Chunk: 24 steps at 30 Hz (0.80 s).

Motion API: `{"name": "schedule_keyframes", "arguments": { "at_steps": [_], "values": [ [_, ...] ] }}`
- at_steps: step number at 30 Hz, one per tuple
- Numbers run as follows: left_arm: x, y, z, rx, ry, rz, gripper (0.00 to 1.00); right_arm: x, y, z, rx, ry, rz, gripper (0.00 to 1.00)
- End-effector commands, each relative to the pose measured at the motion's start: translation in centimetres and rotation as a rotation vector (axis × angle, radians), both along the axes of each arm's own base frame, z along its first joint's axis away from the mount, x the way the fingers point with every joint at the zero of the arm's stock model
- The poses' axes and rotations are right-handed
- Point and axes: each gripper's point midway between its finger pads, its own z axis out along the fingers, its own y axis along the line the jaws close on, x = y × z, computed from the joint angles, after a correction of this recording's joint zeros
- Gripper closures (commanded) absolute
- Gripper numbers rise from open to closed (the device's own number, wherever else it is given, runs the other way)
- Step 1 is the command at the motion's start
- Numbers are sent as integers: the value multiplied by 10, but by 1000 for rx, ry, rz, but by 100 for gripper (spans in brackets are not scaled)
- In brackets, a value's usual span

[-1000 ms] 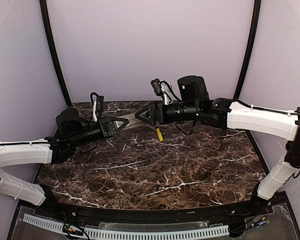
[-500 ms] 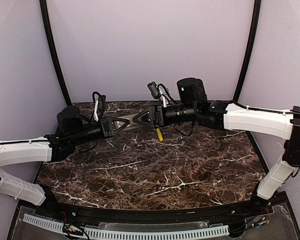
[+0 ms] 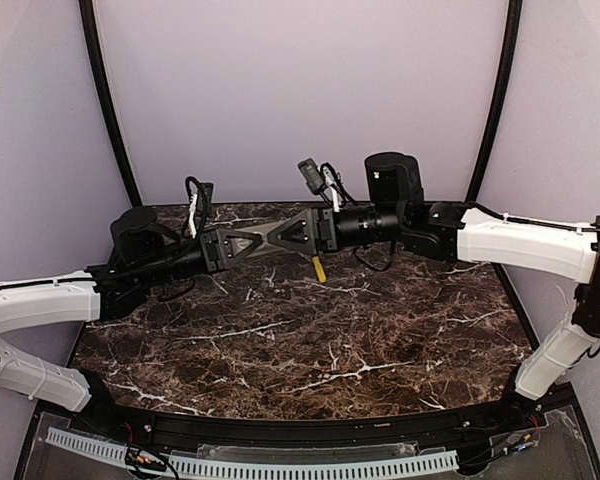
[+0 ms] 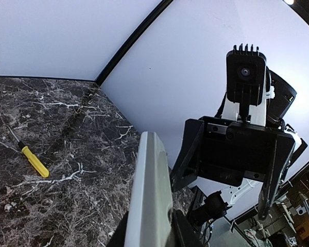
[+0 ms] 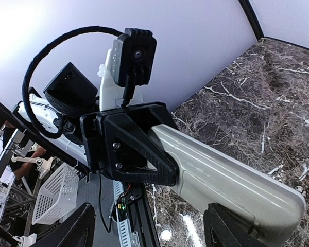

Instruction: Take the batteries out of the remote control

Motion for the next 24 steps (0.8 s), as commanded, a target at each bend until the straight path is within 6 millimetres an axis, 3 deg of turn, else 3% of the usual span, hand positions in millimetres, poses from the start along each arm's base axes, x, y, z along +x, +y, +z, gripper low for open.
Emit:
{"name": "schedule_keyframes", "arguments": {
  "at_steps": [1, 6, 13, 24],
  "values": [
    [-1, 6, 39, -60, -87, 37, 100, 14, -20, 6, -50, -48, -121, 29],
    [3, 6, 37, -67, -74, 54, 99, 27, -23, -4, -111, -76, -210, 29],
    [2, 6, 37, -72, -69, 50, 100, 37, -20, 2, -116, -117, -255, 29],
    [3, 7, 35, -79, -66, 58, 100, 39, -8, 2, -110, -112, -227, 29]
  ]
}}
